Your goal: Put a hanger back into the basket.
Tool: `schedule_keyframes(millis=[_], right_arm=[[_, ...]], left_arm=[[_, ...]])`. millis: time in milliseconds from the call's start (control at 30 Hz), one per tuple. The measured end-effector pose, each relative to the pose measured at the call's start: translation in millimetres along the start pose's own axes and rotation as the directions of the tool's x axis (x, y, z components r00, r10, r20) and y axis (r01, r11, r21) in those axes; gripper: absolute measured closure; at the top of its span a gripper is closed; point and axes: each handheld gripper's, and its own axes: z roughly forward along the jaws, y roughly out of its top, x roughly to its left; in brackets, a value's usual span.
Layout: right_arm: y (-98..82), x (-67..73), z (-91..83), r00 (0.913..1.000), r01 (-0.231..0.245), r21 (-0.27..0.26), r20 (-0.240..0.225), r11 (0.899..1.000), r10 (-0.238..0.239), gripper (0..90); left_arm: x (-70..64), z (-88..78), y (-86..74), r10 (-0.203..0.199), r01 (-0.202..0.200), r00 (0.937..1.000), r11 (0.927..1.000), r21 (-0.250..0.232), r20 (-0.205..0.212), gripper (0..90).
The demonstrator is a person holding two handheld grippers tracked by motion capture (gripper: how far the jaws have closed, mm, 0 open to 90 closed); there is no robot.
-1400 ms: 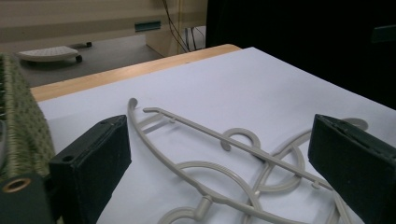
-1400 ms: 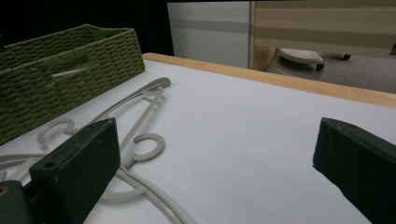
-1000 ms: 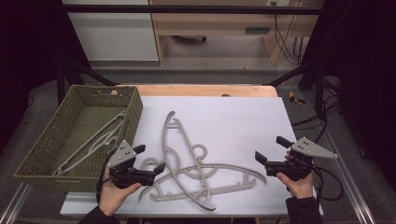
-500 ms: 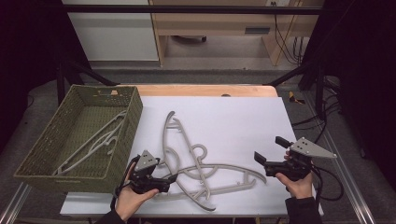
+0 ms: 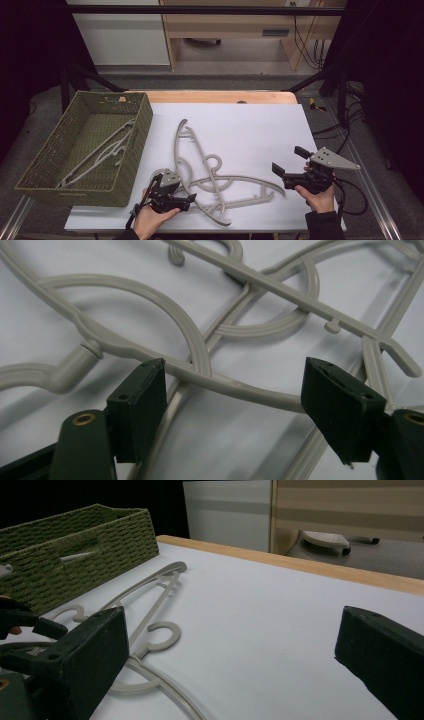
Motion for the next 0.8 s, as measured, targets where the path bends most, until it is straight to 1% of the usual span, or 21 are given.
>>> schedule_keyframes(millis=[33, 100, 133, 200, 367, 467, 567, 633, 667, 700, 733, 767, 800], right_arm=[[0.0, -0.2, -0.2, 1.0, 0.002, -0.002, -0.001, 1.0, -0.002, 1.1], [0.0, -0.3, -0.1, 1.0, 0.002, -0.003, 0.0, 1.0, -0.002, 1.1], [0.0, -0.3, -0.1, 1.0, 0.001, -0.002, 0.0, 1.0, -0.001, 1.2], [0.0, 0.1, 0.1, 1.0, 0.0, 0.001, 0.0, 1.0, 0.0, 1.1], [0.1, 0.1, 0.0, 1.0, 0.0, 0.0, 0.0, 1.0, 0.0, 1.2], [0.2, 0.2, -0.4, 1.0, 0.003, -0.001, 0.0, 1.0, -0.003, 1.1], [0.9, 0.4, -1.5, 1.0, 0.002, -0.006, -0.001, 1.0, -0.002, 1.1], [1.0, -0.1, -1.7, 1.0, 0.005, -0.008, -0.001, 1.0, -0.005, 1.1], [1.0, -0.6, -2.1, 1.0, 0.004, -0.008, 0.0, 1.0, -0.004, 1.1], [0.9, -0.8, -2.2, 1.0, 0.004, -0.008, -0.001, 1.0, -0.004, 1.1], [0.9, -0.9, -2.2, 1.0, 0.003, -0.009, 0.0, 1.0, -0.003, 1.1], [0.9, -0.8, -2.0, 1.0, 0.002, -0.008, -0.001, 1.0, -0.002, 1.1], [0.9, -0.8, -1.9, 1.0, 0.003, -0.006, -0.001, 1.0, -0.003, 1.1]], left_arm=[[-0.8, 1.5, 0.1, -0.006, 0.006, 1.0, 1.0, 0.008, 0.005, 28.1], [-4.0, 6.0, 0.6, -0.022, 0.022, 0.9997, 0.9997, 0.011, -0.009, 27.6], [-5.1, 7.0, 0.7, -0.02, 0.02, 0.9997, 0.9998, 0.007, -0.017, 26.6], [-6.4, 8.3, 1.6, -0.024, 0.025, 0.9995, 0.9997, 0.007, -0.021, 26.5], [-8.2, 10.4, 1.8, -0.022, 0.023, 0.9992, 0.9997, 0.007, -0.033, 26.2], [-7.0, 9.7, 2.2, -0.02, 0.02, 0.9993, 0.9997, 0.013, -0.03, 29.3], [1.3, 5.0, 3.5, -0.042, 0.042, 0.9991, 0.999, 0.016, -0.01, 35.5], [3.2, 3.1, 4.3, -0.042, 0.043, 0.999, 0.999, 0.014, -0.013, 34.1], [5.4, 1.0, 5.5, -0.039, 0.039, 0.9989, 0.9992, 0.009, -0.024, 33.9], [11.2, -3.5, 8.4, -0.05, 0.051, 0.9984, 0.9987, 0.002, -0.026, 33.5], [13.3, -4.9, 9.9, -0.054, 0.054, 0.9979, 0.9985, -0.003, -0.036, 32.9], [15.1, -5.1, 11.5, -0.051, 0.051, 0.9977, 0.9987, 0.006, -0.044, 32.7], [16.7, -4.3, 12.6, -0.058, 0.058, 0.9973, 0.9982, 0.011, -0.046, 32.0]])
